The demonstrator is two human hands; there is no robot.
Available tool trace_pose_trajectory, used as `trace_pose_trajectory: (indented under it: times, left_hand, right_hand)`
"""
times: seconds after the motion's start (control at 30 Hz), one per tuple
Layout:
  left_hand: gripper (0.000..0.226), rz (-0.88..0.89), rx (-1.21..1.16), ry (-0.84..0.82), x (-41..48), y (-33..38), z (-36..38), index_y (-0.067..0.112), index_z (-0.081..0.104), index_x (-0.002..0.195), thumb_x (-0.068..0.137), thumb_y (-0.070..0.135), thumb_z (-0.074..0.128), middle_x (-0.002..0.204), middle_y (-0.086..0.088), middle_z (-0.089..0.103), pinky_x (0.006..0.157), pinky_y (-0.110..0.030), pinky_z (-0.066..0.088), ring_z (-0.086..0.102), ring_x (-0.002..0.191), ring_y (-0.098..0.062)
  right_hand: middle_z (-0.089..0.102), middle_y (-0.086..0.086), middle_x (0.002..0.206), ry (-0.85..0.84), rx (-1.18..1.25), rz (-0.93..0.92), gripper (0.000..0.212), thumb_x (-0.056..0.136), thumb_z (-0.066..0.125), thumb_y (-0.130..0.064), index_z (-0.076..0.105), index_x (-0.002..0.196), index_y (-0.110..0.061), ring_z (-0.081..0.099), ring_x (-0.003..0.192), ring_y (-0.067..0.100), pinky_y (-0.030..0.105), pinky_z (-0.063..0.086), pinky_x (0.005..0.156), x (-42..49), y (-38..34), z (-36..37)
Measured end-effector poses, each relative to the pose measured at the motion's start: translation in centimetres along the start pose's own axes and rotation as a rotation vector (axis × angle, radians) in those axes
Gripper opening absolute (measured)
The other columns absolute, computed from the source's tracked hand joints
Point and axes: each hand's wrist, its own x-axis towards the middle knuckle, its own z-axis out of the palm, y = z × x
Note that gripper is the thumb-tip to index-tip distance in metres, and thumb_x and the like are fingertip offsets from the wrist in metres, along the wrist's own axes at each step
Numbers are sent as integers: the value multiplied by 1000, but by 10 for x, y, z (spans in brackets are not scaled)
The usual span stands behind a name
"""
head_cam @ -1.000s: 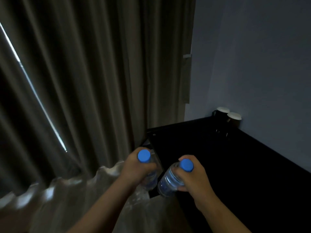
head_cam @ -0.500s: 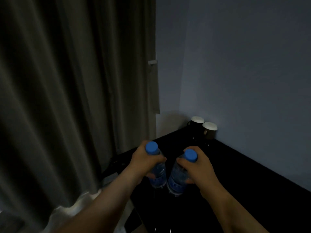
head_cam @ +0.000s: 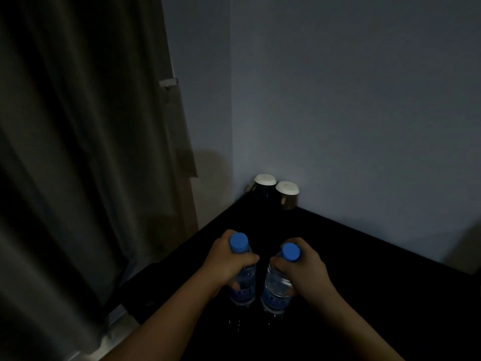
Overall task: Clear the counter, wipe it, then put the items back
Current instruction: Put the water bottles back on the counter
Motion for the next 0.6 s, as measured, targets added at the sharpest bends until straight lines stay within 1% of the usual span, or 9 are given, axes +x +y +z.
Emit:
trace_pose_trajectory:
  times: [0.07,0.2,0.23,0.3,0.4,0.47,0.53,0.57,0.6]
  left_hand:
    - [33,-18,-5,-26,8,-2,0,28,47,92,77,15,74,104,-6,57,70,-52,58,60,98,-26]
    - [35,16,-31,-45,24,-5,2,26,49,104,80,15,72,102,-2,58,69,-42,58,61,96,-22]
    - [36,33,-43,-51,27,-6,2,26,48,107,81,16,72,101,1,58,68,-39,58,61,93,-19]
    - [34,75,-53,-55,34,-8,2,29,48,106,82,18,71,100,4,58,67,-37,57,61,94,-18]
    - [37,135,-20,-97,45,-17,0,33,49,105,81,17,73,106,0,62,75,-39,57,62,100,-21]
    - [49,173,39,-177,50,-26,-2,40,47,106,77,14,76,109,4,62,85,-38,53,62,104,-17]
    - [60,170,74,-251,55,-35,-4,44,44,107,71,12,81,111,14,60,94,-35,49,60,108,-12]
    - [65,151,79,-278,57,-39,-5,45,43,107,68,12,83,113,16,58,97,-36,48,58,111,-12]
    - [68,134,77,-294,59,-43,-5,44,43,107,65,12,84,114,17,57,99,-38,47,57,113,-14]
  right_hand:
    - [63,1,85,25,-8,-11,20,78,73,-14,55,88,-16,60,79,15,26,47,68,3,0,1]
    - [64,-5,88,30,-18,-16,21,79,71,-20,55,91,-24,61,81,9,27,50,71,9,3,4]
    - [64,-7,90,16,-24,-7,23,80,71,-22,54,95,-27,61,83,7,28,51,73,10,5,7]
    - [63,-9,97,4,-34,11,35,78,72,-23,51,104,-33,62,90,8,35,53,84,12,9,14]
    - [60,-10,107,38,-109,19,53,73,75,-25,41,110,-43,59,105,15,42,47,97,12,13,23]
    - [59,-9,112,36,-39,77,63,68,78,-31,40,117,-40,58,107,15,42,47,97,12,18,25]
    - [62,-7,110,-7,19,128,72,58,81,-38,45,120,-30,62,100,12,42,52,90,13,28,25]
    - [64,-6,106,-29,12,135,71,57,81,-38,49,119,-25,65,95,10,41,54,87,14,34,25]
    - [66,-4,101,-44,7,132,62,62,80,-31,53,116,-23,66,90,9,39,56,83,14,36,25]
